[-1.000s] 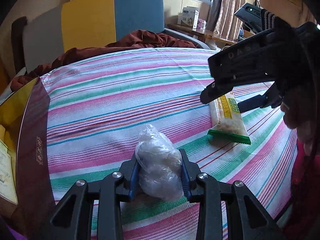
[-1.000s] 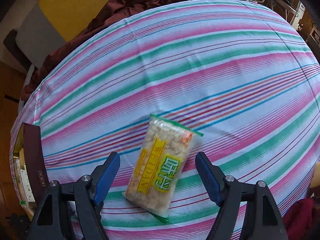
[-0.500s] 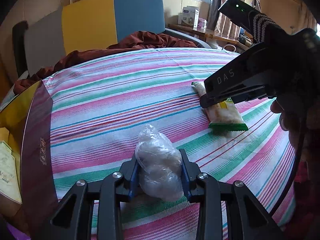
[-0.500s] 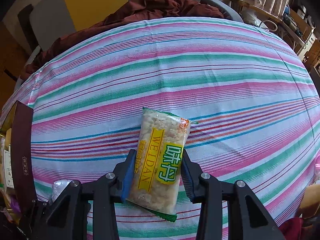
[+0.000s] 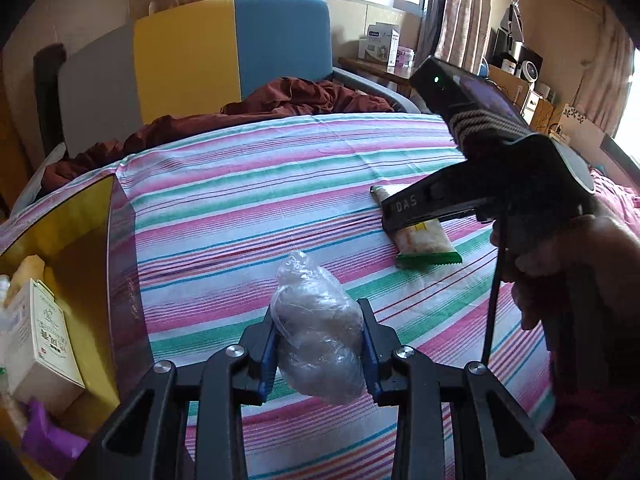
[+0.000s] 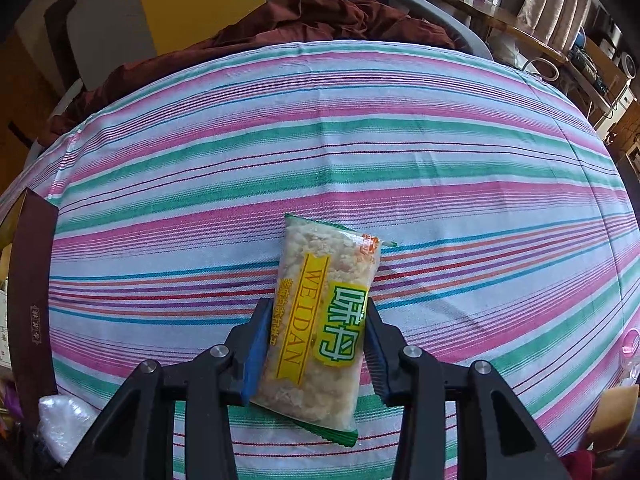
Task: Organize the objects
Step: 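Carry the plastic bag into the gold tray and open the left gripper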
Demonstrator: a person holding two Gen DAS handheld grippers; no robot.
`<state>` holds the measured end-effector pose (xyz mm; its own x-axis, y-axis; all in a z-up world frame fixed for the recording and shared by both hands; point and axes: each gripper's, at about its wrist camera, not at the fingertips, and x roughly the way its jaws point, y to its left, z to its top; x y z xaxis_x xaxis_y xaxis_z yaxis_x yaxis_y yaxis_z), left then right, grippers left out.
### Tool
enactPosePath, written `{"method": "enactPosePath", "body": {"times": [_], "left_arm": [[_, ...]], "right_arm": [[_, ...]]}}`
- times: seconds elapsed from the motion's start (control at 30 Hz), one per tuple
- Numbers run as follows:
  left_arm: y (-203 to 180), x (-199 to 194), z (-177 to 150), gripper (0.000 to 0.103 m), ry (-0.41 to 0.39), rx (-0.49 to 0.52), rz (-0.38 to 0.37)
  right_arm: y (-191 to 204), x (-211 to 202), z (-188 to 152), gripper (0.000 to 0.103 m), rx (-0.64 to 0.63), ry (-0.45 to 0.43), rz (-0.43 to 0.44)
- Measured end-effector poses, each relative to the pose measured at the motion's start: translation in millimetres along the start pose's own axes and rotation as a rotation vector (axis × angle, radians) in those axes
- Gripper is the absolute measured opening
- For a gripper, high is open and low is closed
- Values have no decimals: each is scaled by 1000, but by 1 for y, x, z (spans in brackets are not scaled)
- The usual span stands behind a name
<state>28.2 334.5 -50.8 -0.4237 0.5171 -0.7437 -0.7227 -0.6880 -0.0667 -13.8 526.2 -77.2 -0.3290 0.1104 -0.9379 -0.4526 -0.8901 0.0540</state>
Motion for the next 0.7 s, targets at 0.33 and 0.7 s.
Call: {"method": "enactPosePath", "body": {"times": [0.33,0.7], "left_arm": [[16,-42,-1,35,-39,-40,-21],[82,-90,-13,35,-78,-148,2]], "right_arm": [[-2,-20,-20,42,-29,-25,-22],[20,-25,-31,42,-62,-41,-34]]}}
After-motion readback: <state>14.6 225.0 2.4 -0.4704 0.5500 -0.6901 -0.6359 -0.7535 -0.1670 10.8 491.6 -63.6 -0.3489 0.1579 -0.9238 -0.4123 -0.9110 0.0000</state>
